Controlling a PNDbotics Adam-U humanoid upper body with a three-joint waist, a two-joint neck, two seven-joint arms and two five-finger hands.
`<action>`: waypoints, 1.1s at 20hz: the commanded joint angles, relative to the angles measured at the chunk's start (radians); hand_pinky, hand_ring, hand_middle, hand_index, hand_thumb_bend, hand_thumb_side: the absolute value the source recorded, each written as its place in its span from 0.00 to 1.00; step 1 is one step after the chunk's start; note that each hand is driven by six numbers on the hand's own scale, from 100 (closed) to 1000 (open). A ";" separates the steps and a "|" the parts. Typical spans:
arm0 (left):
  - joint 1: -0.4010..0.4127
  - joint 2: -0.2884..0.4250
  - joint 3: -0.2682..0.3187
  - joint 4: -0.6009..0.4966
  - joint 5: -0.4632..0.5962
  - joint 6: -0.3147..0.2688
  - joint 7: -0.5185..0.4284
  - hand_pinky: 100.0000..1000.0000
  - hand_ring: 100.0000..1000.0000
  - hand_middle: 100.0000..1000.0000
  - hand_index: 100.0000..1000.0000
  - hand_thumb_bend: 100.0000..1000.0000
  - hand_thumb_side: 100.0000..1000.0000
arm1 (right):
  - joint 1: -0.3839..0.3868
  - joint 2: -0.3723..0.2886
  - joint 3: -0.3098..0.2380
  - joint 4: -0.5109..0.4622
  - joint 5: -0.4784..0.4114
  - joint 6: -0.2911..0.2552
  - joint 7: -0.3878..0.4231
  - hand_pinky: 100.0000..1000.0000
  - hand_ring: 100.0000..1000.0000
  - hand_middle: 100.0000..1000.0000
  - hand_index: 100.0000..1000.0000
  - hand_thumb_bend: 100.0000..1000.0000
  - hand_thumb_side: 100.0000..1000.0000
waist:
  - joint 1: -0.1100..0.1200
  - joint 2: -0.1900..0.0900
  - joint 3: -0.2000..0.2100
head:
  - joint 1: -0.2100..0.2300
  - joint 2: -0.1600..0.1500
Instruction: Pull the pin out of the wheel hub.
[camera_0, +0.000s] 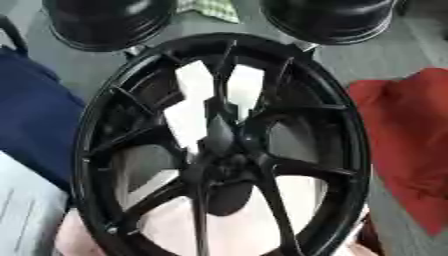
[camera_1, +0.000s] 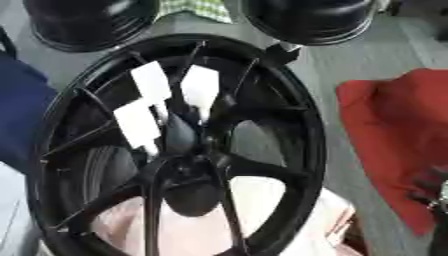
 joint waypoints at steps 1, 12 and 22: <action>-0.018 0.063 0.008 -0.041 -0.015 0.002 -0.001 0.67 0.46 0.52 0.71 0.72 0.39 | 0.000 -0.008 -0.006 -0.042 0.008 -0.002 0.006 0.54 0.65 0.75 0.68 0.00 0.82 | 0.001 -0.016 0.001 | -0.010 -0.004; -0.112 0.309 -0.053 -0.056 -0.143 -0.060 -0.129 0.68 0.48 0.53 0.73 0.70 0.42 | -0.007 0.009 -0.009 -0.126 0.057 0.021 0.009 0.54 0.65 0.75 0.68 0.00 0.80 | 0.026 0.002 0.004 | -0.021 -0.004; -0.295 0.557 -0.260 -0.056 -0.287 -0.095 -0.281 0.74 0.57 0.58 0.75 0.61 0.42 | -0.014 0.013 -0.027 -0.129 0.104 0.002 -0.002 0.54 0.65 0.75 0.68 0.00 0.79 | 0.052 0.007 0.018 | -0.047 -0.008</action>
